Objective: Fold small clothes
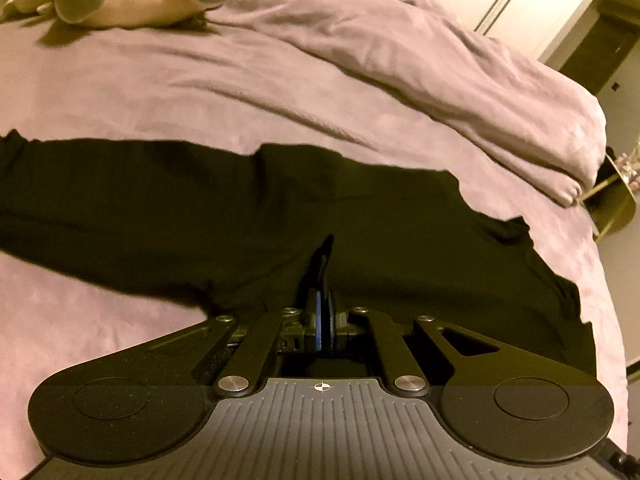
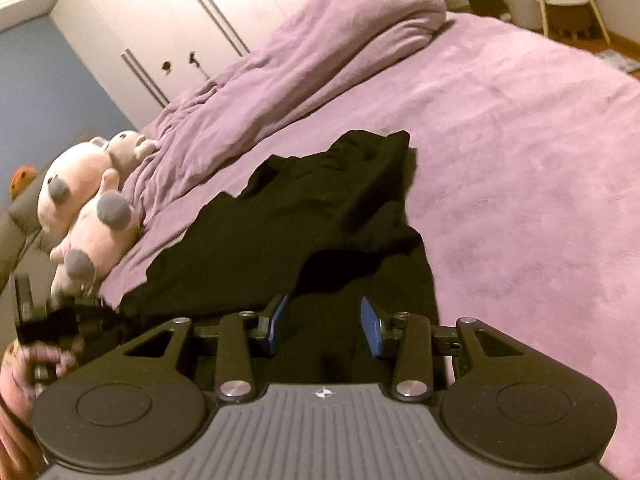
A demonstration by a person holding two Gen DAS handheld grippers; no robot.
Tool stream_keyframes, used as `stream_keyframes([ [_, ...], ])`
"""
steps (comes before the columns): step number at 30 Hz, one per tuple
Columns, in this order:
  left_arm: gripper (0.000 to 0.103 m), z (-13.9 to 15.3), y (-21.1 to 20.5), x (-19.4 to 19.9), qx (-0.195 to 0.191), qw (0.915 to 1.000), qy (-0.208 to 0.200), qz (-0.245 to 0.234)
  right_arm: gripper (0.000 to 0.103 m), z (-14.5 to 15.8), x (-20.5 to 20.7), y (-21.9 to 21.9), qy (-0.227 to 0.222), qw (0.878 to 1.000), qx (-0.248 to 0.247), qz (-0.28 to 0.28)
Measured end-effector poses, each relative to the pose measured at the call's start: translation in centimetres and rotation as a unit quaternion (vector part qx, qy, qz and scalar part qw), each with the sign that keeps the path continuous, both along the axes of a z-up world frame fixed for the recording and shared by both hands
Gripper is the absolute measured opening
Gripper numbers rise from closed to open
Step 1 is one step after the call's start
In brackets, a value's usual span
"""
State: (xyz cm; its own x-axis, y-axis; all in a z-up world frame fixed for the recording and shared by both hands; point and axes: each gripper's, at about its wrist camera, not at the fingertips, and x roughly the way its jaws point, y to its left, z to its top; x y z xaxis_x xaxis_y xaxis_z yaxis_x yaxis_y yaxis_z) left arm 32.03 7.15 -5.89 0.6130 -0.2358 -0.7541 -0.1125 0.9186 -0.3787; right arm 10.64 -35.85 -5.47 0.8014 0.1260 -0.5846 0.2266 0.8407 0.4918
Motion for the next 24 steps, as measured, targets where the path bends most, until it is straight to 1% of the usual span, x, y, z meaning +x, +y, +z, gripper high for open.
stream_keyframes([
  [2, 0.005, 0.5, 0.4, 0.3, -0.01, 0.9999, -0.012, 0.004, 0.039, -0.4, 1.0, -0.6, 0.005, 1.0, 0.02, -0.012],
  [4, 0.005, 1.0, 0.8, 0.5, -0.01, 0.9996, -0.023, 0.009, 0.04, -0.9, 1.7, -1.3, 0.01, 0.998, 0.047, -0.026],
  [7, 0.003, 1.2, 1.4, 0.5, -0.001, 0.9995, -0.031, 0.009, 0.04, -1.9, 2.6, -2.3, 0.015, 0.995, 0.082, -0.049],
  [8, 0.001, 1.3, 1.5, 0.4, 0.006, 0.9994, -0.032, 0.012, 0.04, -2.2, 2.9, -2.6, 0.016, 0.994, 0.095, -0.056],
  [10, 0.001, 1.1, 2.2, 0.2, 0.017, 0.9991, -0.031, 0.021, 0.04, -2.8, 3.4, -3.1, 0.018, 0.991, 0.117, -0.068],
  [13, 0.001, 0.8, 3.2, 0.1, 0.005, 0.9993, -0.022, 0.028, 0.04, -3.4, 4.2, -3.7, 0.013, 0.986, 0.142, -0.089],
  [16, 0.002, 0.6, 3.4, 0.1, -0.012, 0.9996, -0.022, 0.013, 0.039, -3.8, 5.1, -4.5, 0.008, 0.979, 0.167, -0.115],
  [17, 0.003, 0.6, 3.3, 0.1, -0.015, 0.9996, -0.021, 0.01, 0.037, -4.0, 5.2, -4.7, 0.008, 0.978, 0.173, -0.121],
  [18, 0.007, 0.5, 3.1, 0.3, -0.015, 0.9997, -0.018, 0.009, 0.03, -4.2, 5.3, -4.8, 0.01, 0.977, 0.175, -0.124],
  [19, 0.01, 0.4, 3.0, 0.4, -0.014, 0.9997, -0.017, 0.01, 0.025, -4.3, 5.5, -4.7, 0.012, 0.977, 0.171, -0.124],
  [20, 0.017, 0.3, 2.8, 0.6, -0.015, 0.9997, -0.014, 0.014, 0.016, -4.4, 5.6, -4.7, 0.016, 0.979, 0.161, -0.123],
  [21, 0.019, 0.0, 2.7, 0.8, -0.019, 0.9996, -0.011, 0.015, 0.012, -4.3, 5.8, -4.6, 0.02, 0.982, 0.147, -0.119],
  [22, 0.019, -0.1, 2.6, 1.0, -0.023, 0.9996, -0.009, 0.015, 0.011, -4.2, 5.9, -4.5, 0.022, 0.984, 0.133, -0.115],
  [23, 0.023, -0.4, 2.5, 1.2, -0.026, 0.9995, -0.005, 0.017, 0.01, -4.1, 5.9, -4.4, 0.021, 0.986, 0.12, -0.112],
  [24, 0.033, -0.7, 2.3, 1.4, -0.027, 0.9995, 0.0, 0.018, 0.007, -3.9, 5.8, -4.5, 0.018, 0.987, 0.11, -0.113],
])
